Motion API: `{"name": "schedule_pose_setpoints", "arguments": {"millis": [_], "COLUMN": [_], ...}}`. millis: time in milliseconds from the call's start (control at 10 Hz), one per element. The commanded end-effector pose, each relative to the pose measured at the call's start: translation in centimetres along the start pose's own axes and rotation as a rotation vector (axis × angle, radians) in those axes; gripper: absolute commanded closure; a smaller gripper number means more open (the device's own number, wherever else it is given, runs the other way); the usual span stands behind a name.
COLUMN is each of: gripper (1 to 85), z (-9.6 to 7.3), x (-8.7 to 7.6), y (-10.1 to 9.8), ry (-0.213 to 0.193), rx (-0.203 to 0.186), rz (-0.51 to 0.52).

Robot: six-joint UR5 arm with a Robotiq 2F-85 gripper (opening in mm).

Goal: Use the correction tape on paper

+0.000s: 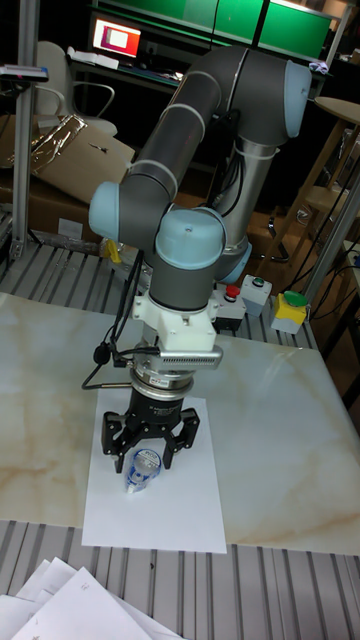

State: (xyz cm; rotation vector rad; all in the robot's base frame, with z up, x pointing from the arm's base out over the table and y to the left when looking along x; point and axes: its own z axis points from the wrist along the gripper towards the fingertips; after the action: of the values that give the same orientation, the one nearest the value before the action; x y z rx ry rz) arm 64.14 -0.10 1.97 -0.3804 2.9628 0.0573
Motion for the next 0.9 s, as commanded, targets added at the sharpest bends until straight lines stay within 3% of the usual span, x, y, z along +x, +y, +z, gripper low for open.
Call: {"name": "schedule_pose_setpoints", "arguments": {"millis": [0,800], "gripper": [16.7,19.0], "z": [0.48,0.73], "x": [-0.57,-1.14], "y": [0.20,0.99], "ry": [-0.028,-0.075], "rx": [0.003,-0.040], "rz": [0.006,0.045]}}
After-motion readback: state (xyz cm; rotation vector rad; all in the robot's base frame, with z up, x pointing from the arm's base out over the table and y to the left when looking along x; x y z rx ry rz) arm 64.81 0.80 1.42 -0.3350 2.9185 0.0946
